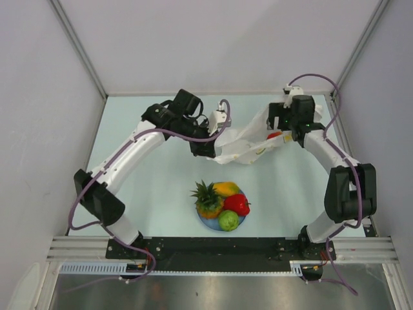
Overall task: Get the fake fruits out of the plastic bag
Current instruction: Adjust the fake fruit in the plastic bag, then take out the fake fruit from the plastic bag, then place the fake fruit on the plate.
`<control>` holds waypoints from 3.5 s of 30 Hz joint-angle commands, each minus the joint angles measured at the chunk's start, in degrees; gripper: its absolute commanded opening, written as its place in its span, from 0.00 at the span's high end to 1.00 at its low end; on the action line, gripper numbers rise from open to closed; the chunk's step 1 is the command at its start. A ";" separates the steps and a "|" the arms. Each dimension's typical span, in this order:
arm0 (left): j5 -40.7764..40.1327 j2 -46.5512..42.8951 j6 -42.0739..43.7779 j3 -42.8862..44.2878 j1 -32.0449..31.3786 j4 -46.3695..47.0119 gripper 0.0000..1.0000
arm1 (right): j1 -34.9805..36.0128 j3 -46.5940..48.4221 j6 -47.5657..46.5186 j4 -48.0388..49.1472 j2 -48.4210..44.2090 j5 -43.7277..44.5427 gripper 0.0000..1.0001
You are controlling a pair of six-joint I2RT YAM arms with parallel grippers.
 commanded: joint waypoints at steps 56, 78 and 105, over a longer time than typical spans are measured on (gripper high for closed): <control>-1.73 20.78 -11.30 18.64 -0.69 11.72 1.00 | 0.31 -0.42 -23.99 -12.09 -7.16 -28.61 0.69; -4.28 18.59 -19.93 15.59 17.42 17.01 1.00 | 31.58 -14.48 -49.67 -21.16 -20.71 -30.37 0.68; 7.15 17.53 -25.64 12.07 24.98 18.68 1.00 | 43.02 -12.46 -44.12 -30.39 -18.24 -22.37 0.61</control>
